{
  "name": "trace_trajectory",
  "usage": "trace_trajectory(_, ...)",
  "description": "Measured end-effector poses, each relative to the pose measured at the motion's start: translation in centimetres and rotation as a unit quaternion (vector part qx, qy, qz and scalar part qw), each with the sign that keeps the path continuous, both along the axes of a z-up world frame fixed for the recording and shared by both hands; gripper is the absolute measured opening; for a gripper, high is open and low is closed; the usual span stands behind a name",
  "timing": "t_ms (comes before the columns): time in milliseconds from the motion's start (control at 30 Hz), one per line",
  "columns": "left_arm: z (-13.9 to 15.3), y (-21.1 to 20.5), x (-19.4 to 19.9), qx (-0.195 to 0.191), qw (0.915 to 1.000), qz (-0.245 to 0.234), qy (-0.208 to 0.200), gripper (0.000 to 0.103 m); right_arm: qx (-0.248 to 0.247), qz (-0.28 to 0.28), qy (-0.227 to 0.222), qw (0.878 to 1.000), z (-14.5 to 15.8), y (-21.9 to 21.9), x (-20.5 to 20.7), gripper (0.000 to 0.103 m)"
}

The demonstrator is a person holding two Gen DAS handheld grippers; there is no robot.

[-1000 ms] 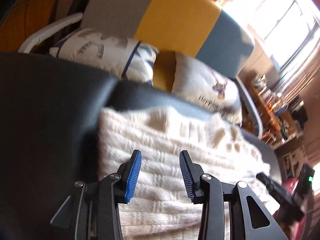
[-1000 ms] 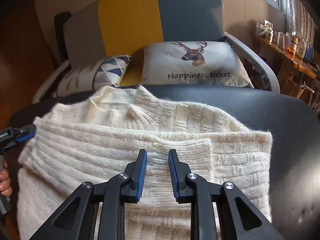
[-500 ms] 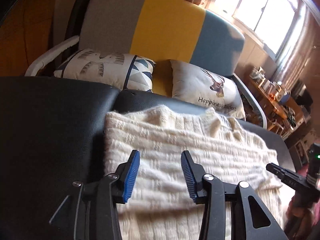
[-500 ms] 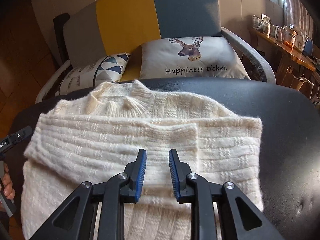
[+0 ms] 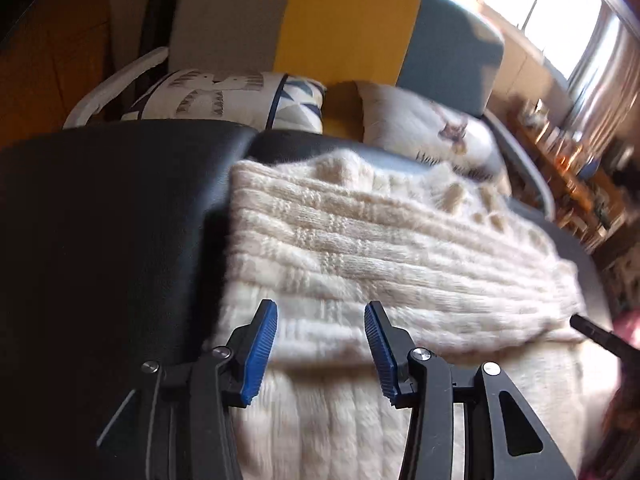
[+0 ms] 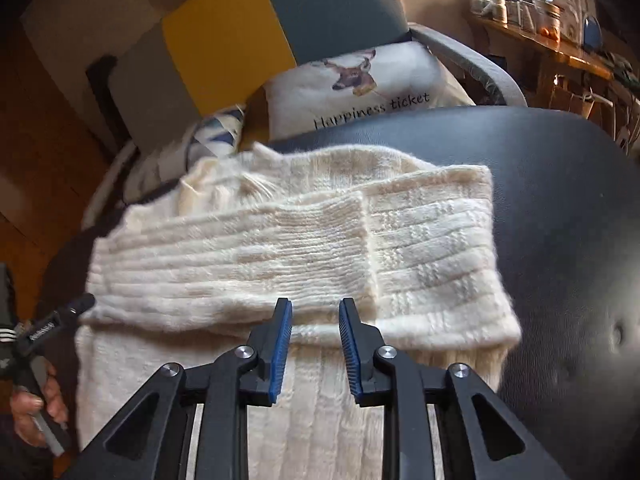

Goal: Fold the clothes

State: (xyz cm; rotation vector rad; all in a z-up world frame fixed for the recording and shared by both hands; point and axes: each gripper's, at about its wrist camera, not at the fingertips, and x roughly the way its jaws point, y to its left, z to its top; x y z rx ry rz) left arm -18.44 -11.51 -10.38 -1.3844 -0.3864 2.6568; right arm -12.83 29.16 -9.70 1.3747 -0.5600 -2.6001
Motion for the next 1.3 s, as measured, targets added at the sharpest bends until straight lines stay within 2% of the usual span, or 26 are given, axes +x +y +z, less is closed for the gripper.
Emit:
trace_trajectory(100,0.9,-1.9,4.7,0.043,0.9989,-0.012,0.011,0.049,-0.098,-0.001,0.004,0.995,0.0,3.7,6.3,0.026)
trace_trajectory(167,0.5,-3.5,8.0,0.068,0.9975,-0.015,0.008,0.050,-0.141,-0.021,-0.008,0.990,-0.8,6.6,11.1,0.026)
trace_trajectory(333,-1.4,-6.5,15.1,0.104,0.9943,-0.019,-0.016,0.050,-0.190,-0.053,-0.065,0.978,-3.7,11.8,20.5,0.030)
trace_trajectory(433,-2.4,-7.5,18.2,0.130,0.9910,-0.020,-0.026,0.051,-0.221,-0.048,-0.083,0.971,-5.3,12.6,23.5,0.030)
trace_trajectory(567,-3.2,-7.9,20.5,0.159,0.9864,-0.026,-0.035,0.063,-0.255,-0.027,-0.096,0.962,-6.9,11.6,23.9,0.031)
trace_trajectory(700,-4.5,-7.7,21.0,0.184,0.9801,-0.035,-0.065,0.067,-0.278,0.000,-0.096,0.956,-7.6,9.7,21.6,0.031)
trace_trajectory(800,-4.5,-7.4,21.1,0.192,0.9792,-0.037,-0.056,0.074,-0.289,0.026,-0.101,0.952,-8.1,8.0,19.6,0.031)
trace_trajectory(933,-4.3,-6.5,21.3,0.166,0.9836,-0.050,-0.048,0.075,-0.292,0.045,-0.107,0.949,-8.2,7.3,18.8,0.031)
trace_trajectory(1033,-4.1,-5.7,21.7,0.139,0.9877,-0.062,-0.037,0.075,-0.316,0.046,-0.117,0.940,-8.7,7.7,19.1,0.031)
trace_trajectory(1133,-3.8,-4.8,21.7,0.116,0.9895,-0.081,-0.031,0.072,-0.318,0.045,-0.116,0.940,-8.7,7.7,19.2,0.030)
trace_trajectory(1233,-3.7,-4.3,21.6,0.133,0.9858,-0.094,-0.039,0.053,-0.296,0.064,-0.102,0.948,-8.3,7.2,19.5,0.030)
trace_trajectory(1300,-3.8,-4.0,21.6,0.131,0.9856,-0.097,-0.046,0.050,-0.283,0.079,-0.098,0.951,-8.1,6.9,19.6,0.030)
